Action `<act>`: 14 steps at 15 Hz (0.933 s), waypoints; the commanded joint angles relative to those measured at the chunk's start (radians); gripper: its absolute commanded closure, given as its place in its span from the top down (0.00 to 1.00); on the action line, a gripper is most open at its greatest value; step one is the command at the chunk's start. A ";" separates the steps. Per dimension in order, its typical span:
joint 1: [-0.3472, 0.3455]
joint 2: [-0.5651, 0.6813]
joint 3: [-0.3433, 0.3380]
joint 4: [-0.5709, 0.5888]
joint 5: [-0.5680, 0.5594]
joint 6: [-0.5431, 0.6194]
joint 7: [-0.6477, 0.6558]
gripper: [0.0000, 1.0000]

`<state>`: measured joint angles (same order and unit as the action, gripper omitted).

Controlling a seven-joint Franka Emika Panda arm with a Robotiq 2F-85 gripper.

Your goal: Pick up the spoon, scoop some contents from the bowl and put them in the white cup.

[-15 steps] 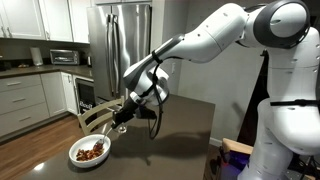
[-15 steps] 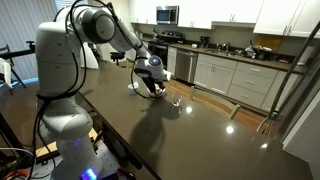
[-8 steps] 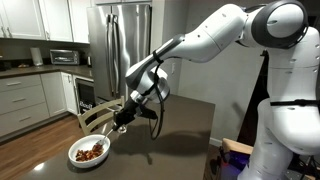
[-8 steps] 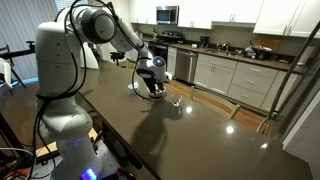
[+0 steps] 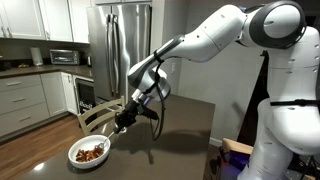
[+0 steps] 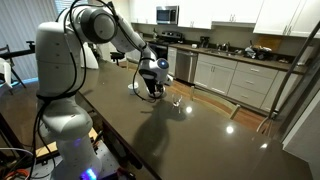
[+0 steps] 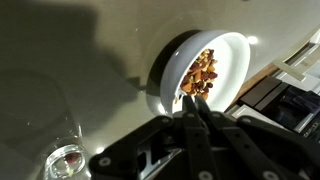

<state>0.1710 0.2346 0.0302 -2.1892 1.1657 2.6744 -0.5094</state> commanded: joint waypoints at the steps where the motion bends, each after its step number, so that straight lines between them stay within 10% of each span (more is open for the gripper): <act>1: -0.002 0.004 -0.009 -0.002 -0.037 -0.049 0.044 0.04; 14: -0.097 0.033 0.065 0.027 0.102 -0.213 -0.020 0.04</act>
<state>0.1100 0.2491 0.0726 -2.1858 1.2052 2.5194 -0.5028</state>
